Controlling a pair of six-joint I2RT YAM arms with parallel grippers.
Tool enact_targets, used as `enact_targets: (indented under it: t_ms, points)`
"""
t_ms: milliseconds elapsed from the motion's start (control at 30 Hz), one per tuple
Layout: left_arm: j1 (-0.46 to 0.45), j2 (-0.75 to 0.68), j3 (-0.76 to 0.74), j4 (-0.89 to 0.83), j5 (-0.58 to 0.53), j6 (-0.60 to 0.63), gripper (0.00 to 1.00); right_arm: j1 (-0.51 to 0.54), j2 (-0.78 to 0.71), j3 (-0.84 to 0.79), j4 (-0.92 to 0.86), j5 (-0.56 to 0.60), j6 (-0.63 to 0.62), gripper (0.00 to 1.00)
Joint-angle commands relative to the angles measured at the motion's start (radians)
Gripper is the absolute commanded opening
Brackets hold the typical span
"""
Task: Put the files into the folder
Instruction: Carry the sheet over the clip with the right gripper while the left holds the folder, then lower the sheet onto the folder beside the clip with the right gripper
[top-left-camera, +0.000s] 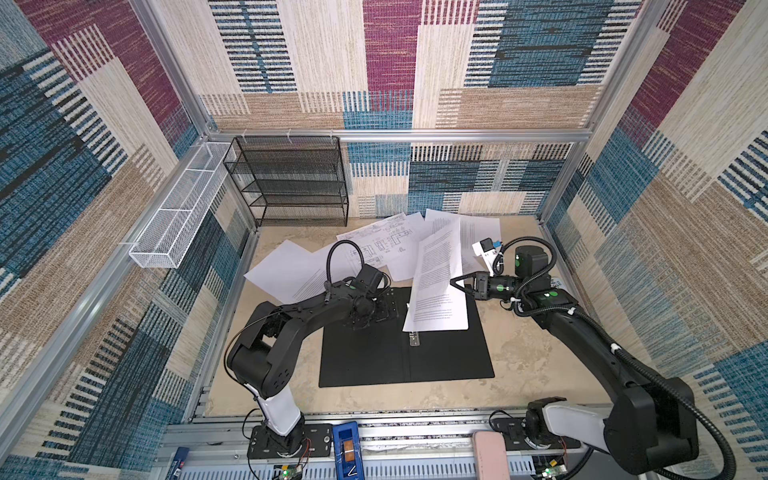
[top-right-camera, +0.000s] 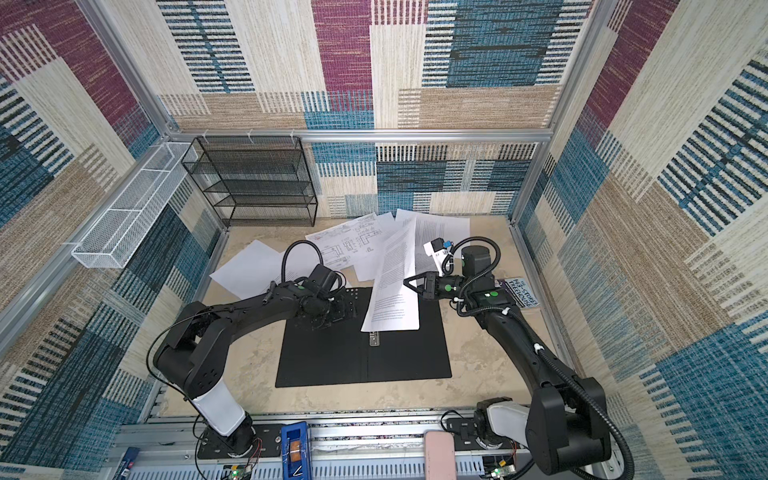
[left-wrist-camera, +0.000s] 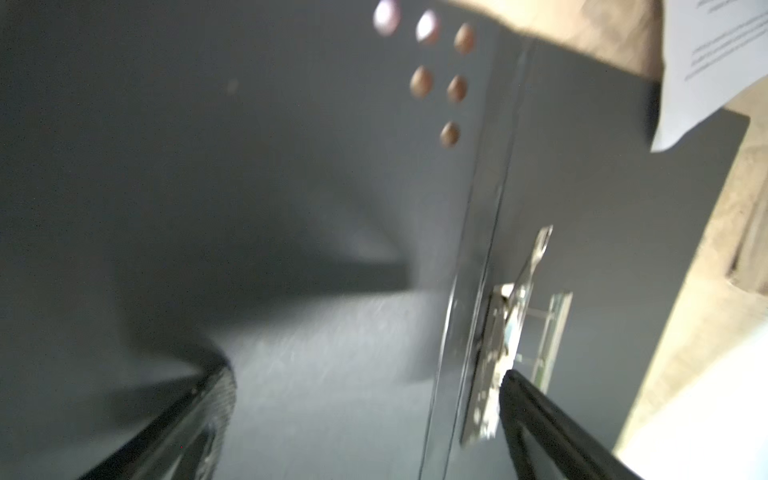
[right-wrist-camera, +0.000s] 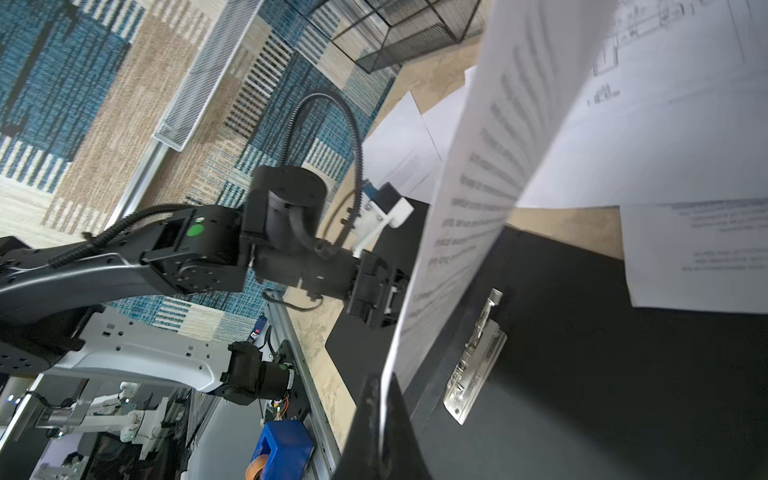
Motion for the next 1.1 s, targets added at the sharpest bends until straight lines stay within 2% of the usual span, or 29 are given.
enact_targets:
  t_ms: [0, 200, 333, 467, 600, 700, 933, 1067]
  points:
    - [0.039, 0.008, 0.003, -0.088, 0.090, 0.016, 1.00, -0.003, 0.029, -0.023, -0.093, 0.127, -0.047, 0.00]
    - [0.117, 0.089, 0.014, -0.168, 0.030, 0.062, 1.00, -0.004, 0.017, -0.115, -0.120, 0.256, -0.069, 0.00]
    - [0.160, 0.127, 0.024, -0.216, -0.008, 0.069, 0.99, -0.004, 0.050, -0.077, -0.179, 0.374, -0.107, 0.00]
    - [0.196, 0.140, 0.028, -0.234, -0.039, 0.078, 0.99, -0.003, 0.141, -0.008, -0.250, 0.413, -0.168, 0.00]
    - [0.220, 0.165, 0.045, -0.257, -0.041, 0.086, 0.99, 0.005, 0.196, 0.027, -0.256, 0.375, -0.198, 0.00]
    - [0.226, 0.171, 0.051, -0.260, -0.050, 0.090, 0.99, 0.021, 0.224, 0.056, -0.284, 0.403, -0.226, 0.00]
    - [0.231, 0.181, 0.044, -0.244, -0.034, 0.084, 0.99, 0.042, 0.248, 0.003, -0.222, 0.294, -0.225, 0.00]
    - [0.230, 0.184, 0.044, -0.240, -0.032, 0.082, 0.99, 0.044, 0.248, -0.018, -0.217, 0.296, -0.223, 0.00]
